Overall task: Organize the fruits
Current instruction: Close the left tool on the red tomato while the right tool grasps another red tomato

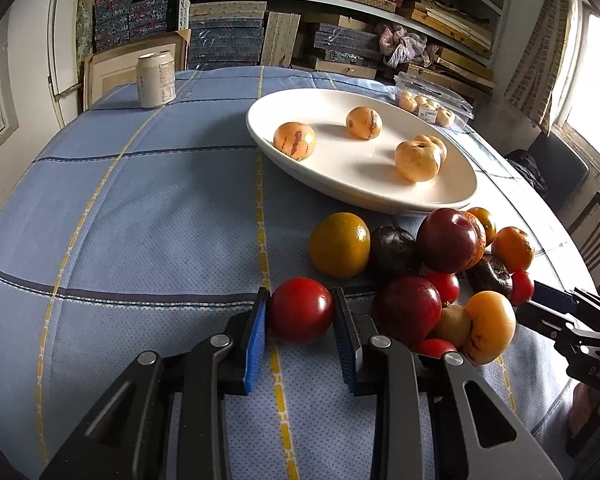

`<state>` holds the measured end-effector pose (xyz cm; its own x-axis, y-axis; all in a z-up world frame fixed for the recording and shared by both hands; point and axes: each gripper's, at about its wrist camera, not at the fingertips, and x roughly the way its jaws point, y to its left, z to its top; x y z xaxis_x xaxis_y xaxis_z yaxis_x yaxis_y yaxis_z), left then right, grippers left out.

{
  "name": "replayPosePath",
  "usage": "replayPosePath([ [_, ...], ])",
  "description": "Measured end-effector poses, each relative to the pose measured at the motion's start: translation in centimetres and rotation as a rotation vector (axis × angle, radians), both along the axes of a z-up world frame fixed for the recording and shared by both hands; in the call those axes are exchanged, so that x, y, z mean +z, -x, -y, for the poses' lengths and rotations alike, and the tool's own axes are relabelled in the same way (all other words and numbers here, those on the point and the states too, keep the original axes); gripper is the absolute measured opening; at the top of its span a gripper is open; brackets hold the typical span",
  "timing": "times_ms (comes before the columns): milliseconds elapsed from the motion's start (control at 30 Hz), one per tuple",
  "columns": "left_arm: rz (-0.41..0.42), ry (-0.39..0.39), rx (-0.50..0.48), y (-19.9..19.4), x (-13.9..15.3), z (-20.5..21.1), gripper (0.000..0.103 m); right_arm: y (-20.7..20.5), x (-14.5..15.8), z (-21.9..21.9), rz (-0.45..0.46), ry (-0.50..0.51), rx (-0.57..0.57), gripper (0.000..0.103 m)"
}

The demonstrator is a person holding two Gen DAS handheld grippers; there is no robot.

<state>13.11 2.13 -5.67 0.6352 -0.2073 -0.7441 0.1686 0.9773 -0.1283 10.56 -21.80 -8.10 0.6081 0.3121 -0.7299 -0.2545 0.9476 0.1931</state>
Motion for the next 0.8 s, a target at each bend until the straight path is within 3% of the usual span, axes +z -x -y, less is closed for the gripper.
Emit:
replayPosePath([
  [233,-0.021,0.009,0.0,-0.3,-0.4,-0.1,0.031,-0.6,-0.1,0.9,-0.018,-0.042,-0.026,0.044],
  [333,-0.022,0.013,0.002,-0.3,-0.4,-0.1,0.031,-1.2,-0.5,1.4,-0.05,-0.069,-0.035,0.032],
  [800,0.021,0.037,0.035,0.3,0.2,-0.9,0.031,-0.2,0.2,2.0,0.0,-0.111,-0.04,0.031],
])
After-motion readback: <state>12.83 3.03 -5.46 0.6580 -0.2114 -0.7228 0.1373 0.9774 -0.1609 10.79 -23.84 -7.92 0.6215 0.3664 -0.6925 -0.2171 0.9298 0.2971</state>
